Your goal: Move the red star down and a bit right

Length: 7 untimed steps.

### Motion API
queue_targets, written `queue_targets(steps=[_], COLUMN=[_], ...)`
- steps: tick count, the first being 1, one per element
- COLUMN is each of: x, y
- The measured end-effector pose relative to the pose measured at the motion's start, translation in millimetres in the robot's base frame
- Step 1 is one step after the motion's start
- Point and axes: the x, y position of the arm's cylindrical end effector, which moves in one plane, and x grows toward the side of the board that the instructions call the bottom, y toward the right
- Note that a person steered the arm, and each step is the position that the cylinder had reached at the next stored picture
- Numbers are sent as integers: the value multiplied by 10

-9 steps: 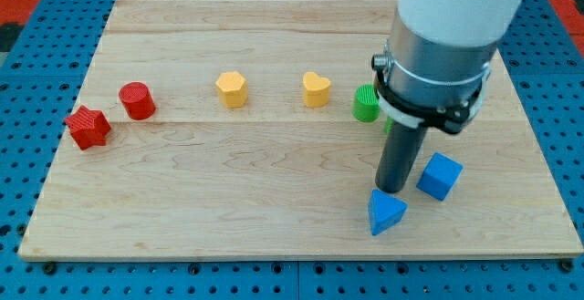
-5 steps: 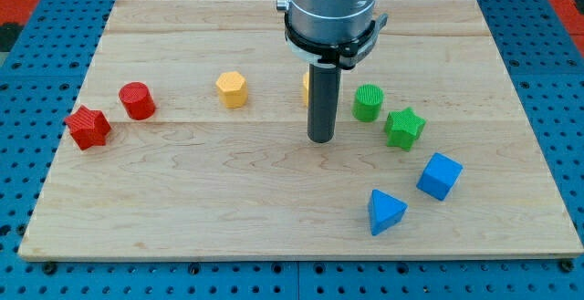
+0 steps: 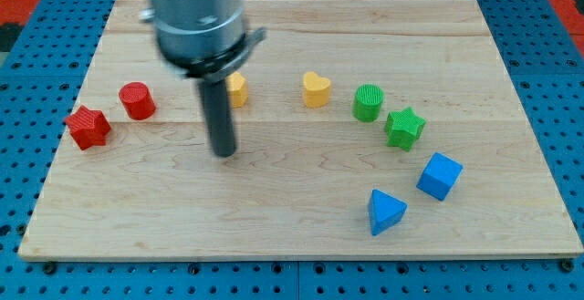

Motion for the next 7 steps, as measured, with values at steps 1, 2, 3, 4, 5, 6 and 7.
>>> queue_targets(steps=[1, 2, 3, 4, 5, 6, 7], x=[363, 242, -201, -801, -665, -346, -723], y=[-1201, -1868, -1864, -1674, -1397, -1146, -1423])
